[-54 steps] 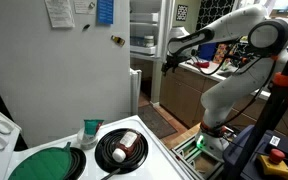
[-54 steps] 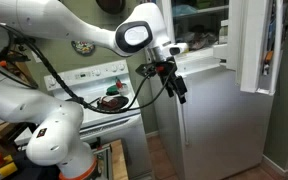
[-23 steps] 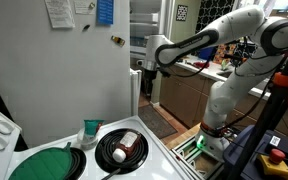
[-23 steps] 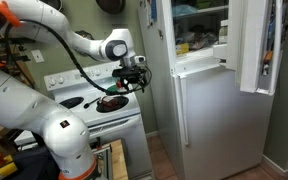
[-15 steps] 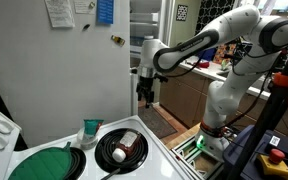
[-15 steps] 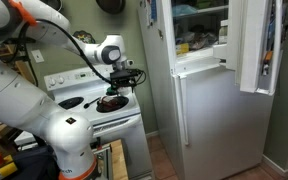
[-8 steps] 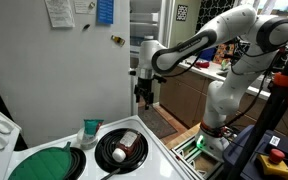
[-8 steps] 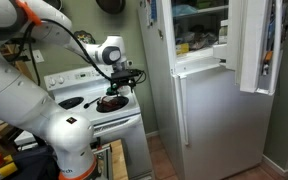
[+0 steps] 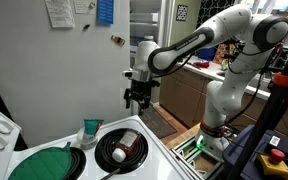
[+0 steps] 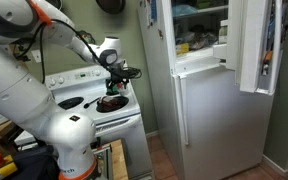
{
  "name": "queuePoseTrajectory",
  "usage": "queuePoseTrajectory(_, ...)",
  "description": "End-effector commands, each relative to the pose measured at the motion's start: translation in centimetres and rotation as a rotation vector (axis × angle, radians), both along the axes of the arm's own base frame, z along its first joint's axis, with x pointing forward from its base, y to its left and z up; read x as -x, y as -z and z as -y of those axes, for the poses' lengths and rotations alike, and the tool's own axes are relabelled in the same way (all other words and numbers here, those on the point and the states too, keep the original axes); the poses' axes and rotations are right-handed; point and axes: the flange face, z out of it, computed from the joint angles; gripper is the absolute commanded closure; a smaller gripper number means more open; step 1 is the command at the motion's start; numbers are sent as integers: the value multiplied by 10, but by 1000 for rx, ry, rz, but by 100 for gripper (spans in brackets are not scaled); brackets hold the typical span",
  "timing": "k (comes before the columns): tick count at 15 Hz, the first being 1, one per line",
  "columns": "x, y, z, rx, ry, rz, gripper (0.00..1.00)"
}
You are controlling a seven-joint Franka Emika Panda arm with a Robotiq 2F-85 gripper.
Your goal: Put the sauce bottle inside the fridge
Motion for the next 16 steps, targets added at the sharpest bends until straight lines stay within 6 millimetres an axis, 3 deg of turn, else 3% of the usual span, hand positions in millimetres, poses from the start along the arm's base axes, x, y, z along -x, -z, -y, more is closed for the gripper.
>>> queuePoseTrajectory(1,14,19,-38,-76,-172,-33,0)
queuePoseTrajectory(5,33,42,-69,-152,-363,-97,0)
queuePoseTrajectory(10,44,67,-89,-263,-567,-196,0)
queuePoseTrajectory(16,42,71,-87,-234,-508,-208,0)
